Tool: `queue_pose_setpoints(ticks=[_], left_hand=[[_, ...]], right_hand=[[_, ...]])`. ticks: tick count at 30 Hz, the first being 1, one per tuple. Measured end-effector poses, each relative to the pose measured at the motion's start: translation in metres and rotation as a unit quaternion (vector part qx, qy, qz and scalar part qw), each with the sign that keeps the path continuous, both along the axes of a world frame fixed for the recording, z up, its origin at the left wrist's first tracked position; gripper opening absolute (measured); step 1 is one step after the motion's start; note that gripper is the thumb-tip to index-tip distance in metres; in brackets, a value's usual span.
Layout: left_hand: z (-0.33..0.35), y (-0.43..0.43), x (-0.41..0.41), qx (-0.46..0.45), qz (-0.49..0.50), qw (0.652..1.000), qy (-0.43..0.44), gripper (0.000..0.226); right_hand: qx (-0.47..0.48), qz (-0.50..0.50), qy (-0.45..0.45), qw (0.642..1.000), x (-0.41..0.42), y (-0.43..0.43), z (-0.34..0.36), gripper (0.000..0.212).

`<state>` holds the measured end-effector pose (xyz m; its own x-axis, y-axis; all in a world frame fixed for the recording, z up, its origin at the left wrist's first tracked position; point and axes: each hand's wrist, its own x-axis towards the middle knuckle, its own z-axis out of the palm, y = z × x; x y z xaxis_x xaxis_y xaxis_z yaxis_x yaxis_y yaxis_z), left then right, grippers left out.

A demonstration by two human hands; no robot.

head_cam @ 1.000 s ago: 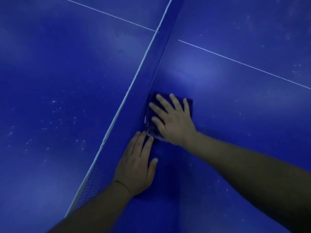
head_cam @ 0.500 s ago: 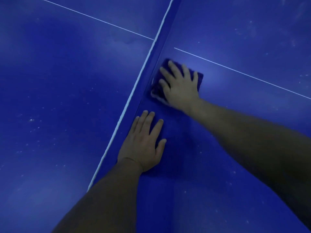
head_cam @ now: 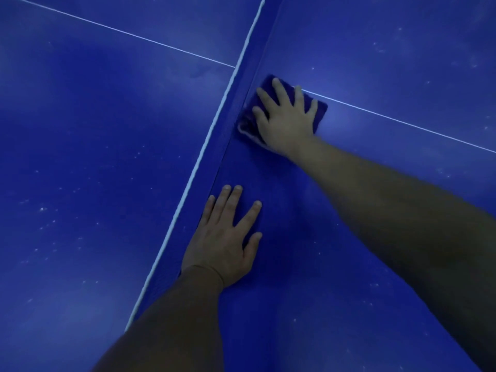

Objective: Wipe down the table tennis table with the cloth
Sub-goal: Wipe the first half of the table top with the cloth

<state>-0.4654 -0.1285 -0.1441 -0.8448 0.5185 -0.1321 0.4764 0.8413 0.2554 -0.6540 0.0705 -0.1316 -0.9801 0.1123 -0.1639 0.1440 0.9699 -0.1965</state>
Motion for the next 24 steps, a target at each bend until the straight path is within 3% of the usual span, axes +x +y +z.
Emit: queue_pose_setpoints(ticks=[3, 8, 11, 14, 16, 20, 24], left_hand=[[0.000, -0.001, 0.001, -0.005, 0.002, 1.000, 0.003, 0.061], [0.000, -0.001, 0.001, 0.008, 0.009, 1.000, 0.011, 0.060], [0.000, -0.001, 0.001, 0.010, 0.008, 1.000, 0.012, 0.060], [0.000, -0.001, 0.000, 0.013, 0.008, 1.000, 0.008, 0.060], [-0.001, -0.001, 0.001, 0.008, 0.008, 1.000, 0.012, 0.061], [-0.002, -0.001, 0.001, 0.023, 0.009, 1.000, 0.018, 0.060], [-0.002, -0.001, 0.001, 0.028, 0.008, 0.999, 0.017, 0.060]], right_hand=[[-0.017, -0.018, -0.009, 1.000, -0.006, -0.024, -0.001, 0.059], [0.040, 0.086, 0.015, 0.995, 0.089, -0.001, -0.004, 0.060], [0.062, 0.019, -0.005, 0.998, 0.068, 0.031, 0.001, 0.058], [-0.009, -0.107, -0.028, 0.994, 0.020, 0.020, 0.003, 0.059], [-0.016, -0.097, -0.019, 0.995, 0.016, -0.004, 0.002, 0.060], [0.011, 0.020, 0.013, 1.000, 0.086, 0.003, -0.004, 0.061], [0.044, -0.096, -0.016, 0.994, 0.084, 0.061, -0.002, 0.059]])
